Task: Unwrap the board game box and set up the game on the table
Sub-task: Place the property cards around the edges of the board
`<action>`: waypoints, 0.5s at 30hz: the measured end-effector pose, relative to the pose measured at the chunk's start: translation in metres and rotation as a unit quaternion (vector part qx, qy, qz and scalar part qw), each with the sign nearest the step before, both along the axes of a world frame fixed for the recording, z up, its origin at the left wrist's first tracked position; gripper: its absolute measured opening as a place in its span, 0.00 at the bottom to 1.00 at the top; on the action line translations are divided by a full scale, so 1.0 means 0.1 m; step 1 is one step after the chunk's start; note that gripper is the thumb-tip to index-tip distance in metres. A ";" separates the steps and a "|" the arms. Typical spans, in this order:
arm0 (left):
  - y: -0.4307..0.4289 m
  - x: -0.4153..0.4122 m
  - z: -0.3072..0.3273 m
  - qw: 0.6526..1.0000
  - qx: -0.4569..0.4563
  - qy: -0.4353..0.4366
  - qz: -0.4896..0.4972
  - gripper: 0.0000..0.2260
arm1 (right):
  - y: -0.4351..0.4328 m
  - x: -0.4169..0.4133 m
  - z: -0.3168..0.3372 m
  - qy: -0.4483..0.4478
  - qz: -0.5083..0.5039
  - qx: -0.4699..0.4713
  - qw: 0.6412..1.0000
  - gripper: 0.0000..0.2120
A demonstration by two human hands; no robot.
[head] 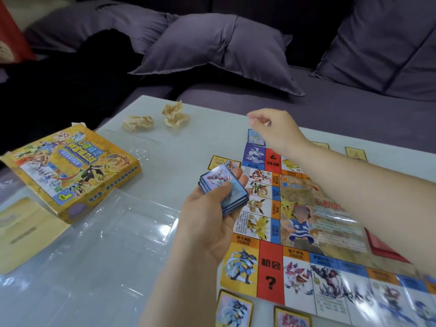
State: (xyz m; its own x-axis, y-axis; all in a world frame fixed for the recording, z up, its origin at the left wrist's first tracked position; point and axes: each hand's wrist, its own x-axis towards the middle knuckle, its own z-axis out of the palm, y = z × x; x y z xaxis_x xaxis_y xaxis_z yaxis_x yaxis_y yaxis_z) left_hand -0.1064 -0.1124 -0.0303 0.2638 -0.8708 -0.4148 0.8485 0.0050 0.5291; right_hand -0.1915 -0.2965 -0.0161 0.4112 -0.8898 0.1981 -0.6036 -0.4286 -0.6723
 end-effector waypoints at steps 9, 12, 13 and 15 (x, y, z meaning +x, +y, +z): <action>0.18 0.01 0.13 0.972 0.012 -0.231 -0.049 0.07 | 1.02 -0.22 0.31 -0.061 0.135 0.241 0.959 0.09; 0.24 0.02 0.18 0.959 0.025 -0.273 -0.070 0.07 | 1.12 -0.26 0.36 -0.041 0.137 0.234 0.962 0.09; 0.26 0.03 0.20 0.956 0.031 -0.283 -0.073 0.07 | 1.15 -0.28 0.38 -0.042 0.135 0.234 0.962 0.09; 0.29 0.07 0.24 0.951 0.038 -0.299 -0.066 0.06 | 1.20 -0.29 0.42 -0.050 0.123 0.238 0.962 0.10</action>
State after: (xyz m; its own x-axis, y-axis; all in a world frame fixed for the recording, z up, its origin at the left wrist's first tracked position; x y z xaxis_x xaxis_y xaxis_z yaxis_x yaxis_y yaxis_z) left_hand -0.0992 -0.0836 -0.0061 0.3637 -0.8857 -0.2885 0.3862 -0.1385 0.9120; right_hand -0.2206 -0.1769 0.0262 0.6211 -0.7676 -0.1583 -0.4447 -0.1789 -0.8776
